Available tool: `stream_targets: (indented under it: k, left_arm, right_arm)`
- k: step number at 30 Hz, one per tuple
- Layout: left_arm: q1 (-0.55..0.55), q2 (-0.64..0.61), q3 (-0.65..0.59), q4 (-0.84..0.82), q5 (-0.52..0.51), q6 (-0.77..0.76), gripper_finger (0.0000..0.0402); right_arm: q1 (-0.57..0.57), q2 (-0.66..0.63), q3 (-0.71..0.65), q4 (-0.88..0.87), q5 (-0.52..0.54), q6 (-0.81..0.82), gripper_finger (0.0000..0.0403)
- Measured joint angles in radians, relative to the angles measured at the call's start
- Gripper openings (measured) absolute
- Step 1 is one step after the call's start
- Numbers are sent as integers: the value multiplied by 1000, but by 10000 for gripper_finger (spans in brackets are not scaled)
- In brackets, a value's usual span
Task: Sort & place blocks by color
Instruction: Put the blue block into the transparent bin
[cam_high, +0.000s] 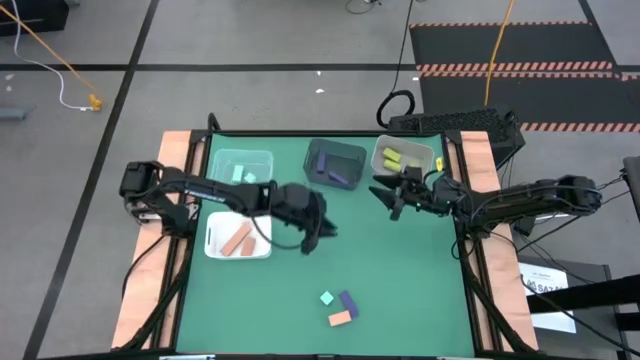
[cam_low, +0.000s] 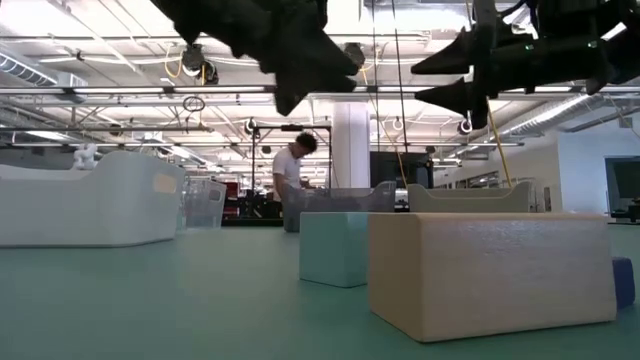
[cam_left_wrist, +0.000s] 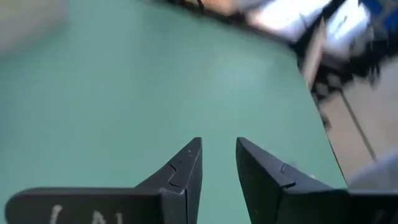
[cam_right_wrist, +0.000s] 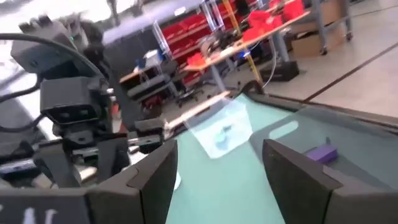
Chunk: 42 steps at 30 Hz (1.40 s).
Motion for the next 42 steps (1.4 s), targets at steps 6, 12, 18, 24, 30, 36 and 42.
stream_targets:
  k: [6, 12, 18, 24, 30, 36, 42]
  left_arm:
    - [-145, 0, 0, -105, 1, -104, 142]
    - [-257, 1, 0, -145, -47, 5, 208]
    - [-331, 51, 0, -119, -105, 345, 225]
    - [-344, 143, 0, -48, -105, 411, 225]
    - [-340, 231, 0, 113, -105, 421, 225]
    - [-340, 282, 0, 123, -70, 423, 225]
    - [-340, 314, 0, 128, -33, 461, 225]
  right_arm:
    - [27, 0, 0, -39, -1, -16, 224]
    - [57, 0, 0, -84, -1, -8, 224]
    - [119, 0, 0, -91, 0, -32, 224]
    - [162, 0, 0, -92, 1, -41, 224]
    - [171, 0, 0, -92, 3, -41, 224]
    - [170, 0, 0, -93, 4, -41, 224]
    - [170, 0, 1, -95, 4, -34, 224]
